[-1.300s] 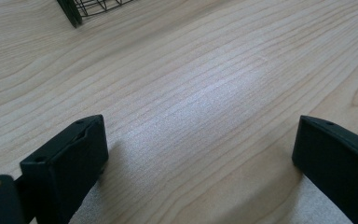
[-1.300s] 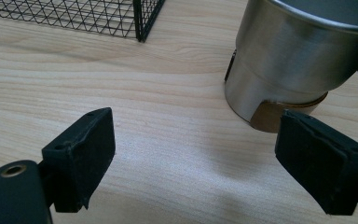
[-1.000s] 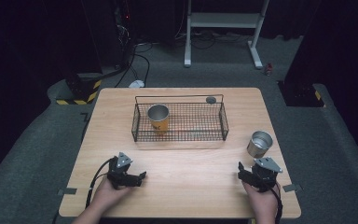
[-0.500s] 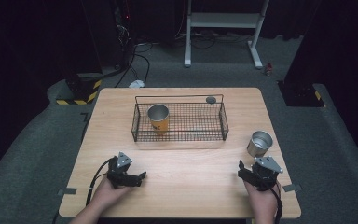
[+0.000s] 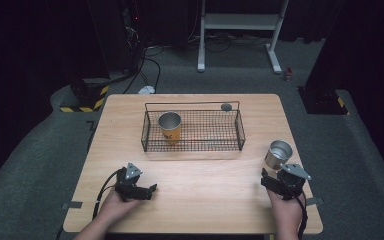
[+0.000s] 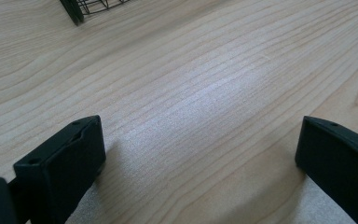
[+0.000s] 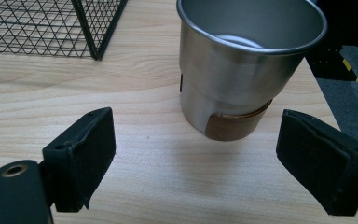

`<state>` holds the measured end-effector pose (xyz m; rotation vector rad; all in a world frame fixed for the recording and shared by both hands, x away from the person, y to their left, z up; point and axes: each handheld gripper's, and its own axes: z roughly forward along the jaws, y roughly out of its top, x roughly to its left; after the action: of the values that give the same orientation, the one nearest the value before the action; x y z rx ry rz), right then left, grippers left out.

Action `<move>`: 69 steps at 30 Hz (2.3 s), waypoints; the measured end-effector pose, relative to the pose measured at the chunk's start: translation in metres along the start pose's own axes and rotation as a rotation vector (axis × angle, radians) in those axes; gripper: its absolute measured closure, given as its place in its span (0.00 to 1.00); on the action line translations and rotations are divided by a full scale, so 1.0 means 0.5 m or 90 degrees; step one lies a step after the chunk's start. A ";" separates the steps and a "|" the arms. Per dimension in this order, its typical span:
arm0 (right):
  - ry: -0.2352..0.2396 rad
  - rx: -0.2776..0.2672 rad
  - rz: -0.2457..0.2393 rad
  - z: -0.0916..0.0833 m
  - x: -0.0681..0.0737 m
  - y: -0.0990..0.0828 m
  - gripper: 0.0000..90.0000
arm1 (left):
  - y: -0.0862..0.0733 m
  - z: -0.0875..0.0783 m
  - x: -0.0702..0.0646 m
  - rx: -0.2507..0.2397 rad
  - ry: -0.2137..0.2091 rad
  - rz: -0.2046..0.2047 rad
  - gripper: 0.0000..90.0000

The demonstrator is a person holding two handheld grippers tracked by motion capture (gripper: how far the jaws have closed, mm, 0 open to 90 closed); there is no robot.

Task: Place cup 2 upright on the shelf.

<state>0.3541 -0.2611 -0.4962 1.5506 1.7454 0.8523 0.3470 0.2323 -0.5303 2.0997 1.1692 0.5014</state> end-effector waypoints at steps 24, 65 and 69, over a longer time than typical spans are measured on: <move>-0.013 -0.002 0.025 0.039 -0.031 0.026 0.10 | 0.000 0.000 0.000 0.001 -0.001 -0.001 0.02; 0.008 -0.056 0.030 0.104 -0.054 0.046 0.20 | 0.000 0.001 -0.001 0.002 0.003 -0.005 0.01; 0.013 -0.057 0.026 0.104 -0.055 0.046 0.20 | 0.001 0.001 -0.001 0.003 0.002 -0.005 0.01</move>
<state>0.4121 -0.2838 -0.5065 1.5284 1.6717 0.9573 0.3471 0.2315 -0.5304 2.0981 1.1806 0.5000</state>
